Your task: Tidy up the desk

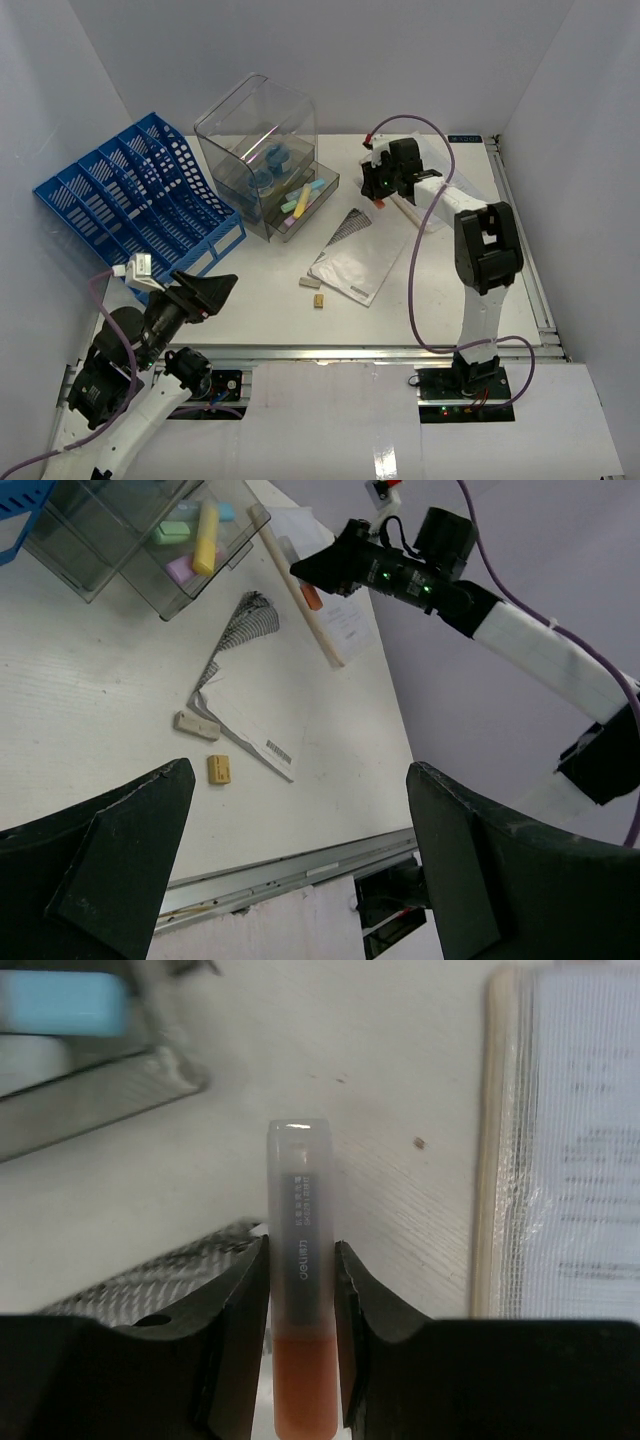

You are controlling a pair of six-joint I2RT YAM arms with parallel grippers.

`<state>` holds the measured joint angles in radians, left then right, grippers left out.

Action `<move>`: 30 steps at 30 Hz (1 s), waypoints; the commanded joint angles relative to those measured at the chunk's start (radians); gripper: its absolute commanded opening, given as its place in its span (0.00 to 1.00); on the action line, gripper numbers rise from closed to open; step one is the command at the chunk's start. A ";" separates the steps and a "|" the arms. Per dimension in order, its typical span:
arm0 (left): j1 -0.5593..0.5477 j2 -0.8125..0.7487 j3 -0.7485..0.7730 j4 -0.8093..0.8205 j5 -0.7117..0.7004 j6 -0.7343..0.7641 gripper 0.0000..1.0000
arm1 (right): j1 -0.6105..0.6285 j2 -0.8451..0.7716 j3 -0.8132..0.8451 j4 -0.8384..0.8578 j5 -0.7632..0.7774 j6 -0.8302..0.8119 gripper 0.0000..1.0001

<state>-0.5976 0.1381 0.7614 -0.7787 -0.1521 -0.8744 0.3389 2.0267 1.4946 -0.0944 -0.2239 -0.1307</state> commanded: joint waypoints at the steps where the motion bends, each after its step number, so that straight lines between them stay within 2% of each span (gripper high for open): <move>1: 0.004 -0.047 -0.014 -0.007 -0.047 -0.035 0.98 | 0.018 -0.186 -0.064 0.123 -0.324 -0.262 0.08; 4: 0.004 -0.051 -0.020 -0.007 -0.031 -0.035 0.98 | 0.059 -0.209 -0.029 0.011 -0.440 -0.453 0.08; 7: 0.004 -0.048 -0.028 -0.007 -0.025 -0.040 0.98 | 0.121 -0.189 0.061 -0.156 -0.453 -0.681 0.08; 10: 0.004 -0.041 -0.030 -0.006 -0.022 -0.044 0.98 | 0.208 -0.204 0.095 -0.238 -0.388 -0.969 0.08; 14: 0.004 -0.017 -0.018 -0.005 -0.011 -0.036 0.98 | 0.303 -0.238 0.065 -0.251 -0.233 -1.345 0.08; 17: 0.003 -0.003 -0.017 0.002 -0.004 -0.021 0.98 | 0.345 -0.227 0.083 -0.275 -0.179 -1.535 0.08; 22: 0.003 0.027 -0.039 0.039 0.021 -0.002 0.98 | 0.408 -0.149 0.123 -0.241 -0.071 -1.664 0.08; 25: 0.003 0.041 -0.046 0.048 0.036 0.000 0.98 | 0.424 -0.108 0.135 -0.213 -0.030 -1.685 0.12; 30: 0.004 0.050 -0.045 0.069 0.074 0.018 0.98 | 0.428 -0.061 0.153 -0.144 -0.019 -1.646 0.40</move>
<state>-0.5976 0.1690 0.7194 -0.7507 -0.1296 -0.8849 0.7600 1.9335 1.5980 -0.3285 -0.2858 -1.7471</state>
